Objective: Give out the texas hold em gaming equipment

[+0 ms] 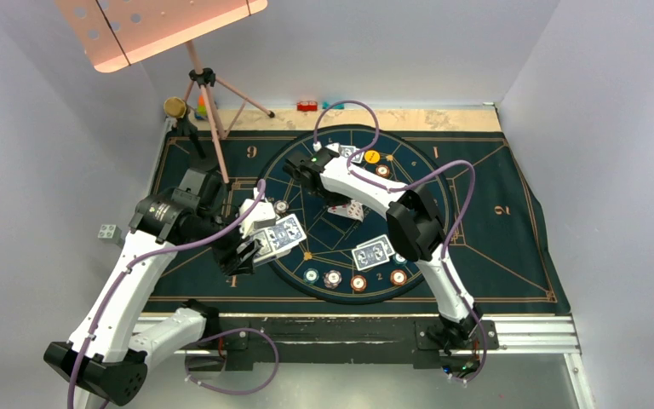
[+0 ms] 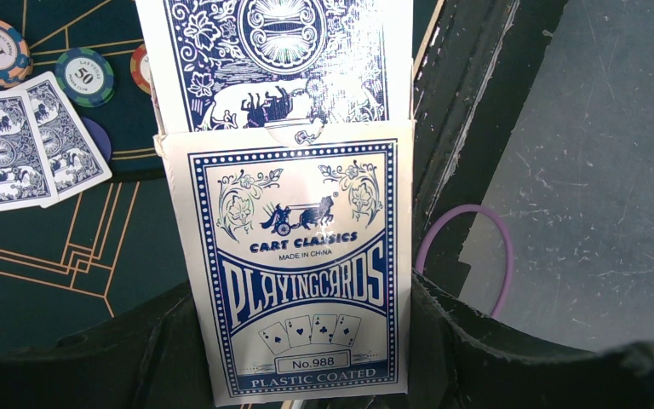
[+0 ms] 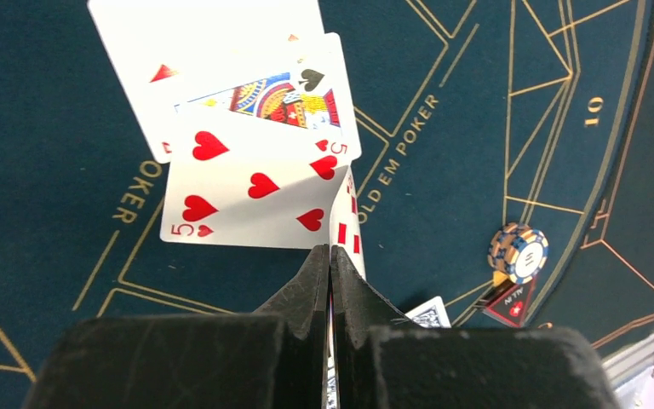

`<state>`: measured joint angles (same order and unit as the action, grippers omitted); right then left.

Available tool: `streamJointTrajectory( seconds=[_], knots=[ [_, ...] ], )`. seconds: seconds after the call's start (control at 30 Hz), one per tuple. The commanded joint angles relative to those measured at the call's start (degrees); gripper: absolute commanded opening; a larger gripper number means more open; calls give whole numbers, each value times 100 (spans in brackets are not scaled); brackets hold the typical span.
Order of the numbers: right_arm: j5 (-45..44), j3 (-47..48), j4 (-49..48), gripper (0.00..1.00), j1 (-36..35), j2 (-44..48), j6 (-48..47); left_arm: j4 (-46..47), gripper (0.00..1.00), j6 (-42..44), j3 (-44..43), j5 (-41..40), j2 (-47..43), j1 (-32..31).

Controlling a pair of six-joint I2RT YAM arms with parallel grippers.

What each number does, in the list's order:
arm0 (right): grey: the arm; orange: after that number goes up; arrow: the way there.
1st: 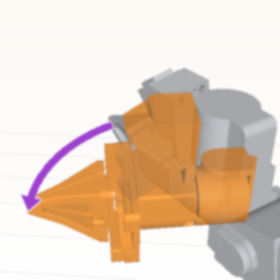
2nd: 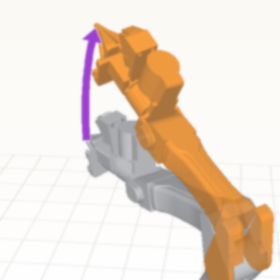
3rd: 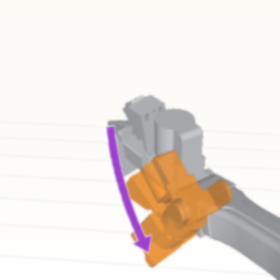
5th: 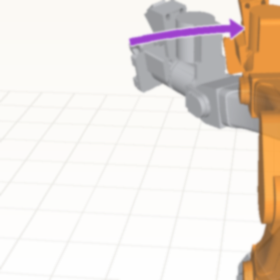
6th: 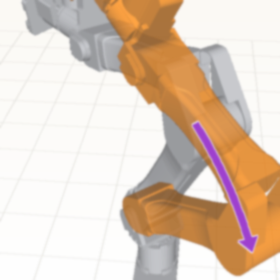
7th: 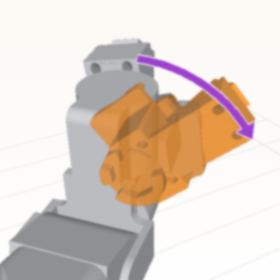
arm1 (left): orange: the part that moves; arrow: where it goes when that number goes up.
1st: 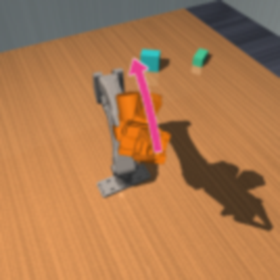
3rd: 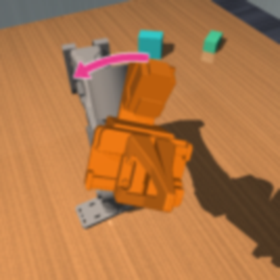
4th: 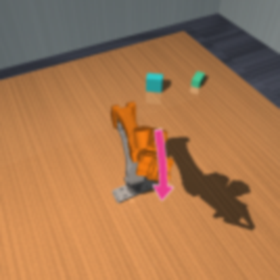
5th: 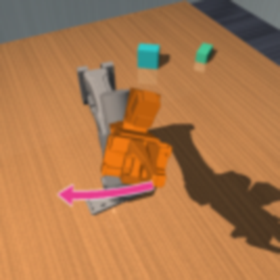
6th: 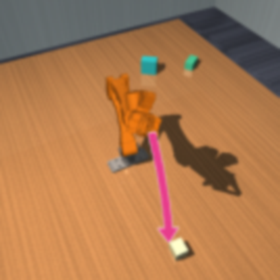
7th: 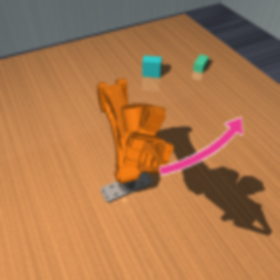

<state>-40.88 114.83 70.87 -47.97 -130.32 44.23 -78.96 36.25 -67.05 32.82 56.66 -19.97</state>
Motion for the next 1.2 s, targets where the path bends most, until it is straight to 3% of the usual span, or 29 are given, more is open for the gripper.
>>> streamJointTrajectory(
  seconds=[0.0,0.43,0.63,0.83,1.0,1.17],
  knots=[
    [350,162,-387,0,-37,91,-135,-6,0,102,-133,193,-59,-16],
    [642,447,-518,0,-47,-290,-138,-2,0,102,-151,181,-68,-16],
    [258,397,-148,0,-48,520,262,12,0,101,-118,169,-61,-16],
    [1096,-737,-1270,0,-25,2151,-39,11,0,114,-107,142,-68,-16],
    [2967,-3082,-3853,0,350,3421,-71,30,0,119,-98,155,-48,-16],
    [4251,-4415,-5551,0,892,3701,126,38,0,122,-94,156,-67,-16]
  ],
)
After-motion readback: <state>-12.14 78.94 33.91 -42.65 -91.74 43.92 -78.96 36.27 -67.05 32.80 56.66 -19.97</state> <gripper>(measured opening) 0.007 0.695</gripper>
